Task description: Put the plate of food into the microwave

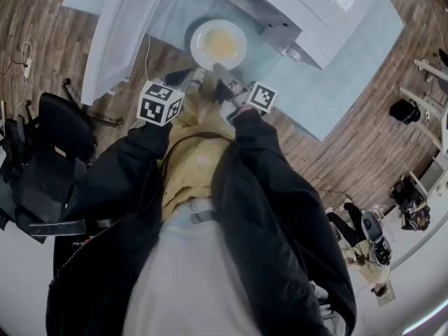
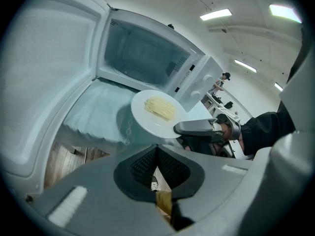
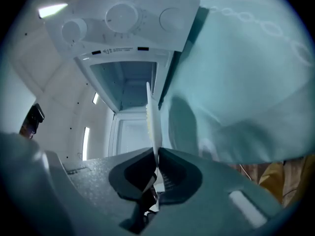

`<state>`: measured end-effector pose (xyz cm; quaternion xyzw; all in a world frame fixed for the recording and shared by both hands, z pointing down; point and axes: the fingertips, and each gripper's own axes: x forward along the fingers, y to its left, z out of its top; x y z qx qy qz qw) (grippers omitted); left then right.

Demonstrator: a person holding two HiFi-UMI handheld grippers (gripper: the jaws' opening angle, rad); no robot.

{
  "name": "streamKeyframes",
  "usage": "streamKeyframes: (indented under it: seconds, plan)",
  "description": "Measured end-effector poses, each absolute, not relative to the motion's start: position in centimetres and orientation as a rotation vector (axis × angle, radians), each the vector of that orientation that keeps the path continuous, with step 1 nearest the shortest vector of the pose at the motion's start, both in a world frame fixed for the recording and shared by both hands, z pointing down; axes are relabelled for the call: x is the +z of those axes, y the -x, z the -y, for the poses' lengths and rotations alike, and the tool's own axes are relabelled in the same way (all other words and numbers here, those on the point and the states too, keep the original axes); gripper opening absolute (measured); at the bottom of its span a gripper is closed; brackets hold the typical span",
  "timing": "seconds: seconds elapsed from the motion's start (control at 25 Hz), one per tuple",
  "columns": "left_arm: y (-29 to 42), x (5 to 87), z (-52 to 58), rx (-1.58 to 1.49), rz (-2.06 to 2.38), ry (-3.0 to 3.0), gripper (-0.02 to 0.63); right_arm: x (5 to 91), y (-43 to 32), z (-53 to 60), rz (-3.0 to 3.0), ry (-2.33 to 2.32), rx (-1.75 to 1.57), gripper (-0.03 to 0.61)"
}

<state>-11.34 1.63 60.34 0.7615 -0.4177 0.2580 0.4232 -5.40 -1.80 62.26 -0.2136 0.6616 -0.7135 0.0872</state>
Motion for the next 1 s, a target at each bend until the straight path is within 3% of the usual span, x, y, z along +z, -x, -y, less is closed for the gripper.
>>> streamKeyframes:
  seconds: [0.44, 1.0]
  plan:
    - [16.0, 59.9, 3.2, 0.639, 1.169, -1.898, -0.001, 62.0, 9.6, 8.4, -1.937, 0.676, -2.065, 0.012]
    - [15.8, 60.4, 4.3, 0.614, 1.161, -1.883, 0.000, 61.0, 11.1, 17.1, -1.738, 0.780, -1.921, 0.014]
